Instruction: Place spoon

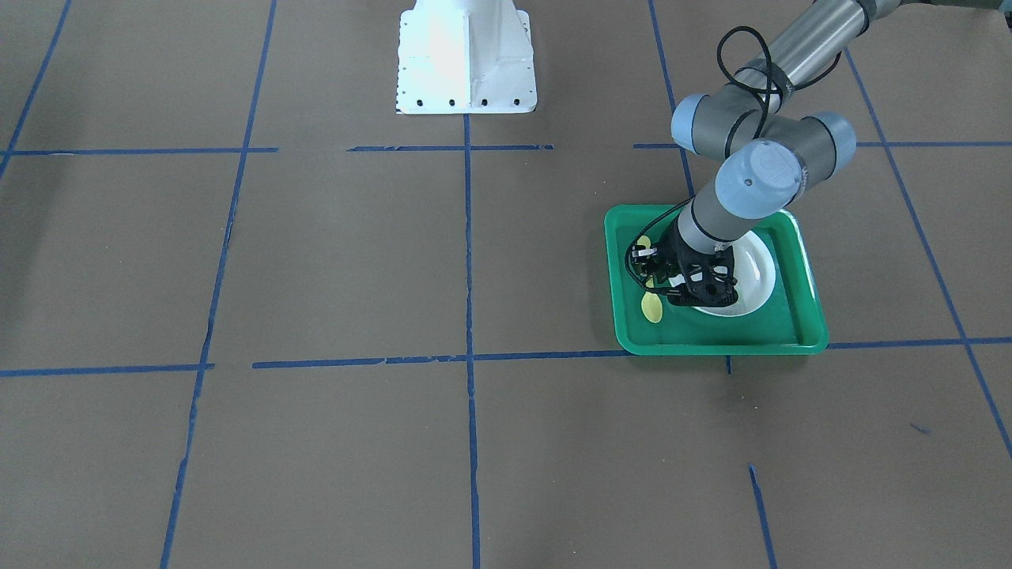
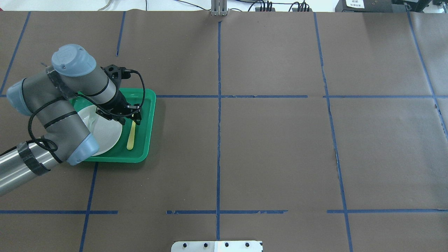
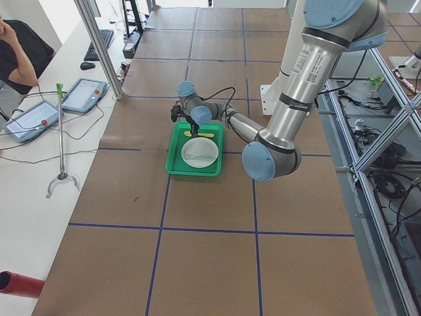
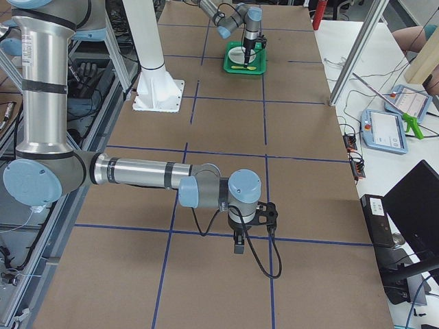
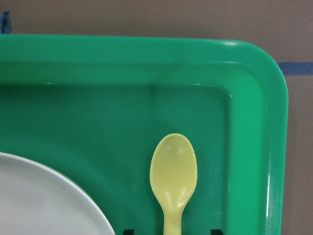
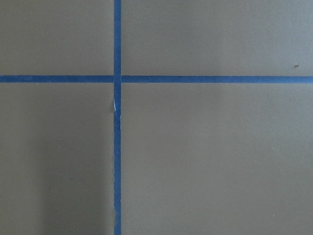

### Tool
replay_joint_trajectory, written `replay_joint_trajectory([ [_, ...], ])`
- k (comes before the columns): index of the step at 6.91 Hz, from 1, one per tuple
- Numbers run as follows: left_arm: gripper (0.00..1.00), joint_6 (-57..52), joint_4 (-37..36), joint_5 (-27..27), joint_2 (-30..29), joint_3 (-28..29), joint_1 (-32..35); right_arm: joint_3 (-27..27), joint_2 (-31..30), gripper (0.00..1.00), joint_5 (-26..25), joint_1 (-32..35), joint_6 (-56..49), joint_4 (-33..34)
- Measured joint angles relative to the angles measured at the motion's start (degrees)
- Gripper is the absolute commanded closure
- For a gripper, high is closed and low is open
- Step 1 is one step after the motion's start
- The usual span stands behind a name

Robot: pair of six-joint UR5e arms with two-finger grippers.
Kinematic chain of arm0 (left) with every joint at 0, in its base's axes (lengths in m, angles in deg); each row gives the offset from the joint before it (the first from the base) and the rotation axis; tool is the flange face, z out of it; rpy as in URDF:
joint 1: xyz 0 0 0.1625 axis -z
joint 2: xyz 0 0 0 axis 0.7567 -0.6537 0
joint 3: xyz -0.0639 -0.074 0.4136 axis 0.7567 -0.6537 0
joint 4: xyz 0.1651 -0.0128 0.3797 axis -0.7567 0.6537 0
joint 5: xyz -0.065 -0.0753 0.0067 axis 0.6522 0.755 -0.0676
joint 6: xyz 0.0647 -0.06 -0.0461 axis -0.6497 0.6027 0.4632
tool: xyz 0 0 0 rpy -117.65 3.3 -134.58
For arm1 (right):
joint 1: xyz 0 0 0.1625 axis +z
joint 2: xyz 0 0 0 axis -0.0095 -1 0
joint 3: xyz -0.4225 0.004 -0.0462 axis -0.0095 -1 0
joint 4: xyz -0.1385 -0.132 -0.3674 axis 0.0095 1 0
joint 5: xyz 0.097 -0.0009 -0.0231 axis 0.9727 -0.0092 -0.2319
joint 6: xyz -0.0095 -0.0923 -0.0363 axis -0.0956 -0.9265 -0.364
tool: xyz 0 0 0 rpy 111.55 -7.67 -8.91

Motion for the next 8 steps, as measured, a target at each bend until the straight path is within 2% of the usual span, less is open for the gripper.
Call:
replay_joint_trajectory([
  [3,0.15,-11.82,-3.96,1.0,2.06,-2.35,13.94,0.0,0.0,0.0,0.05,0.0,0.0,0.0],
  [5,0.14,-31.45,-11.55,2.64,6.45,-3.27,24.91,0.0,0.0,0.0,0.06,0.0,0.0,0.0],
  [7,0.14,-48.29,-13.97,2.93,12.88,-2.85,35.22,0.0,0.0,0.0,0.05,0.0,0.0,0.0],
  [8,0.0,-54.94,-14.18,2.93,15.75,-1.77,39.95,0.0,0.0,0.0,0.02,0.0,0.0,0.0],
])
